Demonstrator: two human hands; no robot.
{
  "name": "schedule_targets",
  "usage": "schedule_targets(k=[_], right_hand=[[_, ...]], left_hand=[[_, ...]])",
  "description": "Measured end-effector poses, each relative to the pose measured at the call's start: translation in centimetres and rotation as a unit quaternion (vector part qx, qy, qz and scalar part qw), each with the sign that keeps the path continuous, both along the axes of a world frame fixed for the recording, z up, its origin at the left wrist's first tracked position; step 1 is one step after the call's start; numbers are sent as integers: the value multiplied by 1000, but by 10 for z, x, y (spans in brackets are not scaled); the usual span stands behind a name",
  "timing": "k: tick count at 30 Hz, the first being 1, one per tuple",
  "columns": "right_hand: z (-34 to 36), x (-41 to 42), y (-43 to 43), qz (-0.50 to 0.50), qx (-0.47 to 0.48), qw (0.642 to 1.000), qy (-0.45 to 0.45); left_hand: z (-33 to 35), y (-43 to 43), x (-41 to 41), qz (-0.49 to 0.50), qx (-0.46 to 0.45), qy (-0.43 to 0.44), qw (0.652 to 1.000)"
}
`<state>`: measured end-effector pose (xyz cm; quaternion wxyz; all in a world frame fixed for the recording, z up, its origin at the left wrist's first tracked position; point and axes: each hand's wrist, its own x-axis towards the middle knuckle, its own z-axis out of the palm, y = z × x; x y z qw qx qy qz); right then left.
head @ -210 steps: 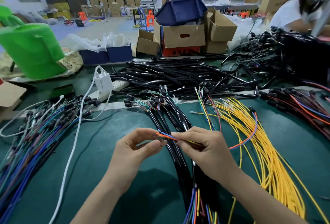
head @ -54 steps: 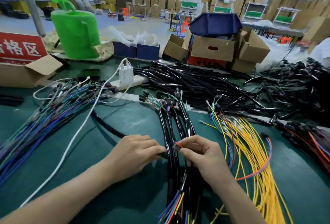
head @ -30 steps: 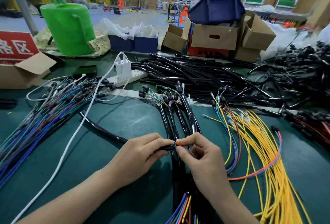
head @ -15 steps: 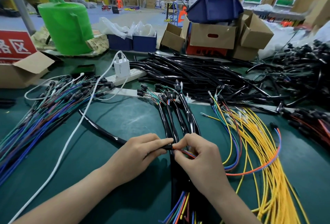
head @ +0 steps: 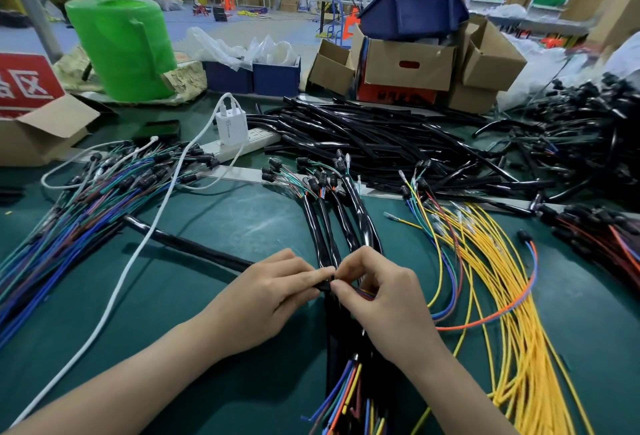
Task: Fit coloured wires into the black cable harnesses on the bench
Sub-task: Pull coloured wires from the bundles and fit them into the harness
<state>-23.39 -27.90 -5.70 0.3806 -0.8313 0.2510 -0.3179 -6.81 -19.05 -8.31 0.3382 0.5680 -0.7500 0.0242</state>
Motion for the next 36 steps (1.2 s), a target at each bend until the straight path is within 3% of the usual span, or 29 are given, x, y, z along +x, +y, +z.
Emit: schedule_targets(k=[7, 15, 26, 28, 32, 36], right_hand=[[0, 0, -1, 13, -27, 1000, -6], [-4, 0, -3, 44, 34, 998, -3], [-2, 2, -1, 68, 10, 998, 0], [-4, 1, -2, 56, -12, 998, -4], [-6, -5, -10, -55, -144, 988, 20], [3, -11, -17, -129, -207, 968, 52]], left_hand=[[0, 0, 0, 13, 0, 15, 1000], [3, 1, -1, 3, 15, -1, 1000], [7, 4, -7, 18, 18, -21, 999], [11, 4, -5, 38, 6, -5, 999], [29, 8, 8, 102, -41, 60, 992], [45, 11, 3, 76, 8, 16, 997]])
